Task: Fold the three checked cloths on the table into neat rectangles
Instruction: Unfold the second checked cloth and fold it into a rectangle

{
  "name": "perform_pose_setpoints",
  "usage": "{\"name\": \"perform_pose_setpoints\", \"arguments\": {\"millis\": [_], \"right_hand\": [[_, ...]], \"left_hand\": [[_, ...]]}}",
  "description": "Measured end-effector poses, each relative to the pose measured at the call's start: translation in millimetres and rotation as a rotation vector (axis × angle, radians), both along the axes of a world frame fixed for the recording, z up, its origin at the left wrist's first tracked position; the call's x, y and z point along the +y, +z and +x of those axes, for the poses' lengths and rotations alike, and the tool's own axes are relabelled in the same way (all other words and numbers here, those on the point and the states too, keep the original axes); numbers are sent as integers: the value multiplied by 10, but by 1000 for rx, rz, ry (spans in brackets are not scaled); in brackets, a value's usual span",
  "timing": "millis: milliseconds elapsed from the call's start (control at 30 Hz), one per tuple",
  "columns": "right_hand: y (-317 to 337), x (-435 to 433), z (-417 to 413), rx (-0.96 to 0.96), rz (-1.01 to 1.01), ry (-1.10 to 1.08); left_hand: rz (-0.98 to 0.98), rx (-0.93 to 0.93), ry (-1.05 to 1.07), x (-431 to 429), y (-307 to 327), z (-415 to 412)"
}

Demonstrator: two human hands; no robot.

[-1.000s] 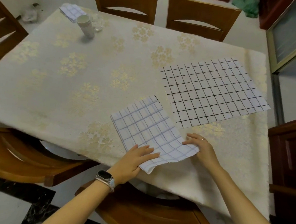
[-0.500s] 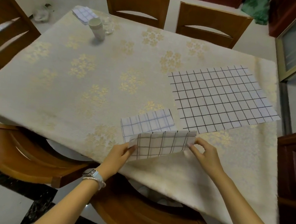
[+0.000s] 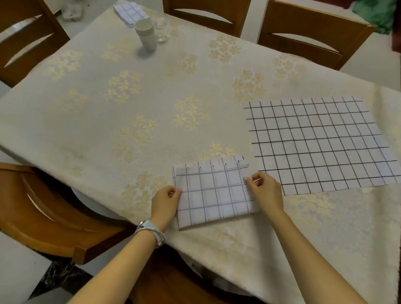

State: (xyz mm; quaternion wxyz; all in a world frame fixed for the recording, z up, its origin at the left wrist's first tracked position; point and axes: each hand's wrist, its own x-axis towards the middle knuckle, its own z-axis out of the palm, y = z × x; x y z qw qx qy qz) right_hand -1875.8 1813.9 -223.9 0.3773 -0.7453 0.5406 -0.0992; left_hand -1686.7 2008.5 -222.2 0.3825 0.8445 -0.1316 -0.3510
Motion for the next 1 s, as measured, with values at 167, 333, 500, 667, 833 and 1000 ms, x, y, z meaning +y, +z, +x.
{"name": "perform_pose_setpoints", "arguments": {"millis": [167,333,500,667,833,1000], "right_hand": [[-26,-85,166,85,-38,18],[-68,-128,236,154,-68,25],[-73,-135,298,196,-75,23],[-91,-142,315,209,-83,25],[-88,-137,310,219,-96,32],[-112,-157,320,228,-97,38]], "left_hand": [[61,-38,44,-54,-77,53],[154,-114,37,-73,-132,98],[231,-225,4,-128,-115,89],[331,-395,-22,-147,-60,20],[111,-871,-394,-253,-168,-131],[162,-857,-779,-278,-489,-195]]}}
